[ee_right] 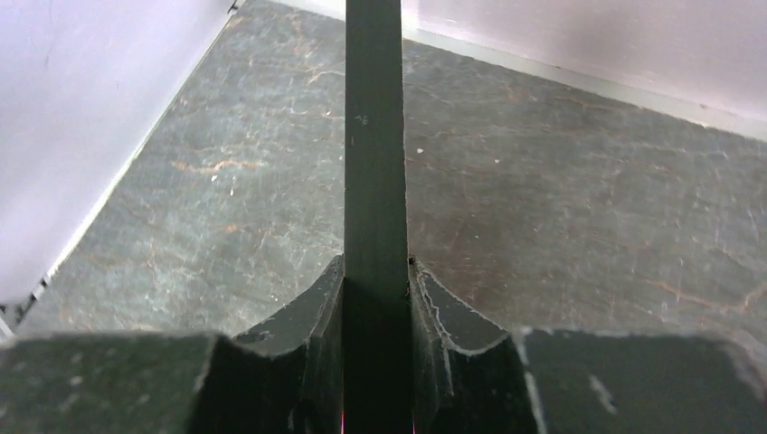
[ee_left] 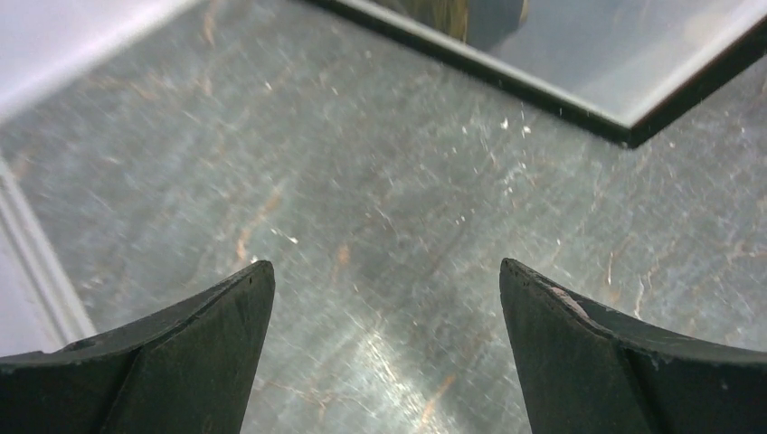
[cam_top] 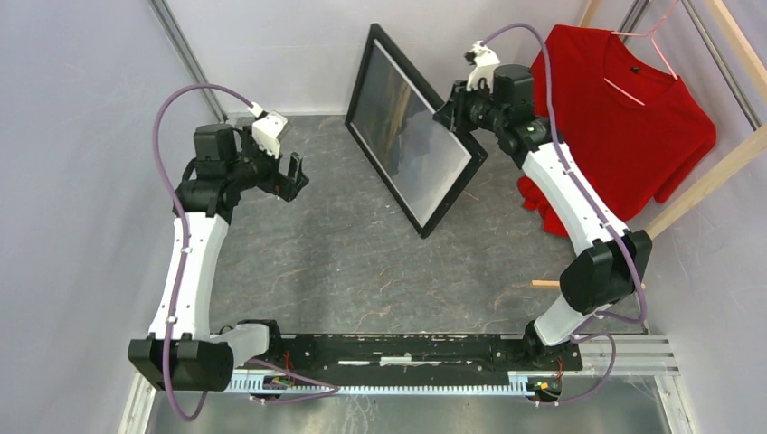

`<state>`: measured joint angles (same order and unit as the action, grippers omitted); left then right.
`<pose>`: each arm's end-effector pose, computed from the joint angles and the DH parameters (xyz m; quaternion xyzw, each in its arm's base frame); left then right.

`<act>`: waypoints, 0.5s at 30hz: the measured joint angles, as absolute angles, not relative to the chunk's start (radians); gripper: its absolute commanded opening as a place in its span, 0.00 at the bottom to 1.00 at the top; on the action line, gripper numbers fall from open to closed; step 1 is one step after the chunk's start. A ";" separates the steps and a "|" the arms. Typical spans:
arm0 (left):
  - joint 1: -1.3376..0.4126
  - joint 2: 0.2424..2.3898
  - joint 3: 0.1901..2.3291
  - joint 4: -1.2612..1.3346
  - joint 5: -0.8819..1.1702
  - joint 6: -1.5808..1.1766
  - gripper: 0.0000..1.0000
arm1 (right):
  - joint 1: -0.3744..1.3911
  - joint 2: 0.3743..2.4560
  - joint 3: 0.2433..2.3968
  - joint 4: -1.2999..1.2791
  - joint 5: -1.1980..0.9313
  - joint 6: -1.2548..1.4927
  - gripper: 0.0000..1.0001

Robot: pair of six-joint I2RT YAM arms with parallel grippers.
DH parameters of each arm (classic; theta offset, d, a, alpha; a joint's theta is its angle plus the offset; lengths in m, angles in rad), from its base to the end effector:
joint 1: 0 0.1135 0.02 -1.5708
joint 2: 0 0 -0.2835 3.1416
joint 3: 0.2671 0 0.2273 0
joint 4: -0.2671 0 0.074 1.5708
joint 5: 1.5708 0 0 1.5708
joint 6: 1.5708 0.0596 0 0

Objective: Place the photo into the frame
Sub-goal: Turn over the photo frame at the center of the board.

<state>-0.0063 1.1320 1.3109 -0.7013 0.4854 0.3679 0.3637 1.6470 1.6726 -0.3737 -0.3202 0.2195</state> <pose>0.2143 -0.0292 0.4050 0.2745 0.8033 -0.1173 0.5153 0.3503 0.1534 0.4172 -0.1495 0.7997 0.2879 0.5052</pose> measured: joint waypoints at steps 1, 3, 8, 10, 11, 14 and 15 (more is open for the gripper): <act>-0.006 1.154 1.299 -0.710 0.487 0.368 1.00 | 0.338 1.643 1.655 -0.357 -0.328 0.243 0.24; -0.006 1.166 1.277 -0.727 0.491 0.369 1.00 | 0.297 1.631 1.618 -0.326 -0.347 0.281 0.23; 0.012 1.164 1.255 -0.739 0.508 0.369 1.00 | 0.252 1.639 1.529 -0.309 -0.390 0.393 0.23; 0.021 1.163 1.245 -0.735 0.508 0.369 1.00 | 0.237 1.648 1.501 -0.309 -0.430 0.419 0.23; 0.023 1.163 1.236 -0.727 0.507 0.368 1.00 | 0.232 1.652 1.494 -0.310 -0.449 0.427 0.23; 0.025 1.163 1.209 -0.713 0.501 0.368 1.00 | 0.218 1.658 1.481 -0.313 -0.489 0.448 0.22; 0.025 1.163 1.201 -0.709 0.499 0.368 1.00 | 0.215 1.657 1.471 -0.306 -0.498 0.453 0.22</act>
